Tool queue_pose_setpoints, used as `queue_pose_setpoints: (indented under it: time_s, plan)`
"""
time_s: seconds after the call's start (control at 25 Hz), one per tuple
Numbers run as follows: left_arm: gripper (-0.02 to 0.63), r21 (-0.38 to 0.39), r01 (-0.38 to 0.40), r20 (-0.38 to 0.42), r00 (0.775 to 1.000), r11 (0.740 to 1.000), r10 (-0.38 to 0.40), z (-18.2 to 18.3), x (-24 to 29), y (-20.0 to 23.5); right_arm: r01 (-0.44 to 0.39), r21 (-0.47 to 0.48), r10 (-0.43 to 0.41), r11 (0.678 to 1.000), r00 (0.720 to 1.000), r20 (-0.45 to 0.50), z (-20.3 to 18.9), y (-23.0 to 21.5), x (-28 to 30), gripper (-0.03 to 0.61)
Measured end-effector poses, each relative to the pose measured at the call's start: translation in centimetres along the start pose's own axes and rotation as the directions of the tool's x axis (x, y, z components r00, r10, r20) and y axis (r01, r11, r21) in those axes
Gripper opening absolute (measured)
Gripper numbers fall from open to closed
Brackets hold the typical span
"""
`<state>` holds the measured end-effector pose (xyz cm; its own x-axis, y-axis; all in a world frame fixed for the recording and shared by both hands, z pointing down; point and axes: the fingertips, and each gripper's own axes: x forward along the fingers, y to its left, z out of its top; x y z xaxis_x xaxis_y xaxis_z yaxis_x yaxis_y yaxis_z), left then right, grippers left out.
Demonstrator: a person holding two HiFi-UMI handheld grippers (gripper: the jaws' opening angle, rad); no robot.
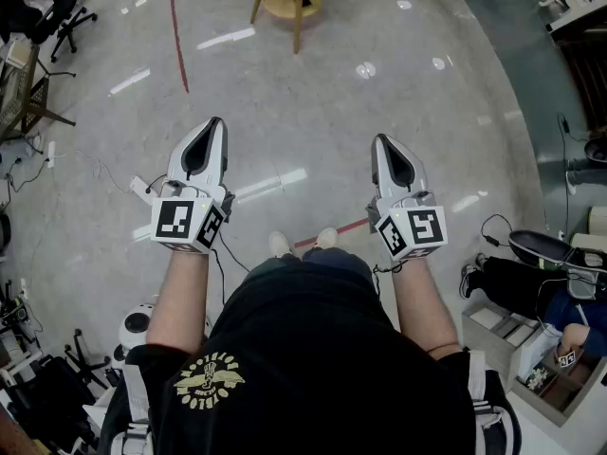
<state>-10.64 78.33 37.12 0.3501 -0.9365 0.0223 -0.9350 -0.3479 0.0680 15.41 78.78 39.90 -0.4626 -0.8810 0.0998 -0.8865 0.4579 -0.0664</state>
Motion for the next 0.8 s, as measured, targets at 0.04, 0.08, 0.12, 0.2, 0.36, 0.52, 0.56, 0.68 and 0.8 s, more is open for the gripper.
queue_pose_setpoints:
  time_s: [0.04, 0.08, 0.12, 0.2, 0.36, 0.52, 0.56, 0.68, 0.8]
  plan:
    - [0.003, -0.003, 0.004, -0.009, 1.000, 1.000, -0.005, -0.3, -0.4, 0.3, 0.007, -0.007, -0.007, 1.000, 1.000, -0.001, 0.0, 0.4, -0.1, 0.000]
    - [0.003, -0.005, 0.009, -0.017, 1.000, 1.000, -0.009, -0.5, -0.9, 0.5, 0.013, -0.015, -0.013, 1.000, 1.000, 0.000, 0.1, 0.9, -0.1, 0.000]
    - [0.003, -0.005, 0.013, -0.024, 1.000, 1.000, -0.013, -0.8, -1.2, 0.8, 0.020, -0.021, -0.020, 1.000, 1.000, 0.001, 0.2, 1.3, -0.1, 0.000]
    - [0.003, -0.004, 0.018, -0.033, 0.999, 1.000, -0.018, -1.1, -1.9, 1.6, 0.030, -0.031, -0.029, 0.999, 1.000, 0.009, 0.5, 2.1, 0.1, 0.000]
    - [0.003, -0.007, 0.004, -0.042, 0.999, 1.000, -0.005, -1.8, -2.7, 3.6, 0.037, -0.059, -0.036, 0.998, 0.999, 0.019, 1.2, 3.1, 0.8, 0.000]
    - [0.003, -0.020, -0.010, -0.062, 0.998, 1.000, 0.009, -2.7, -2.6, 5.0, 0.053, -0.066, -0.052, 0.996, 0.999, 0.006, 1.1, 2.8, 1.6, 0.001]
    - [0.003, -0.018, -0.010, -0.063, 0.998, 1.000, 0.009, -2.8, -2.6, 5.2, 0.057, -0.066, -0.057, 0.996, 0.998, 0.001, 1.0, 2.7, 1.7, 0.001]
    - [0.003, -0.007, -0.016, -0.068, 0.998, 1.000, 0.015, -2.9, -2.7, 6.1, 0.066, -0.049, -0.067, 0.997, 0.998, -0.014, 0.4, 2.6, 2.1, 0.000]
    - [0.003, -0.014, -0.033, -0.070, 0.997, 0.999, 0.032, -2.9, -2.6, 7.0, 0.068, -0.013, -0.069, 0.998, 0.997, -0.022, 0.5, 2.4, 2.6, 0.001]
